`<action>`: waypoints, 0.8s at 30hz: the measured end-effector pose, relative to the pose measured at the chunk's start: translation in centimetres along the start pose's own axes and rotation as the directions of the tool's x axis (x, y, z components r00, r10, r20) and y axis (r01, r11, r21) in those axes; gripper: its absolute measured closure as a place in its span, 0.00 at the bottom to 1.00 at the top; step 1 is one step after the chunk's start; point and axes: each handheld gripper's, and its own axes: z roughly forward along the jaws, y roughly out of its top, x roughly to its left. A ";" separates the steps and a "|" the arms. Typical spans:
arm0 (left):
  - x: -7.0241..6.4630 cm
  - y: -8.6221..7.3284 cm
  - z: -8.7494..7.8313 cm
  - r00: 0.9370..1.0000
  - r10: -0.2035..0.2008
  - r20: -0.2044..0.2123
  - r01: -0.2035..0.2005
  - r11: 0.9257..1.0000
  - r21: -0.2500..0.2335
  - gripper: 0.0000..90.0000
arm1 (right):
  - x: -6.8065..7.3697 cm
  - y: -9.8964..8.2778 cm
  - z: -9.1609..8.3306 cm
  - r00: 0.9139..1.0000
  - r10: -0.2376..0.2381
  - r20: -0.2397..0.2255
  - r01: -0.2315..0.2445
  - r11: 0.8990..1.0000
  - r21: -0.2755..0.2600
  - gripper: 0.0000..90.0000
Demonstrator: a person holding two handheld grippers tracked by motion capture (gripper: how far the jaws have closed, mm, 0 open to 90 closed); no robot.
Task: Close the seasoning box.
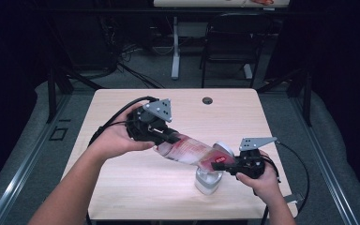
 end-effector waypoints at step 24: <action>0.1 -0.1 0.1 1.000 -0.003 0.000 0.003 1.000 -0.009 0.90 | 0.0 0.0 -0.2 1.000 0.005 0.002 -0.005 1.000 -0.007 0.99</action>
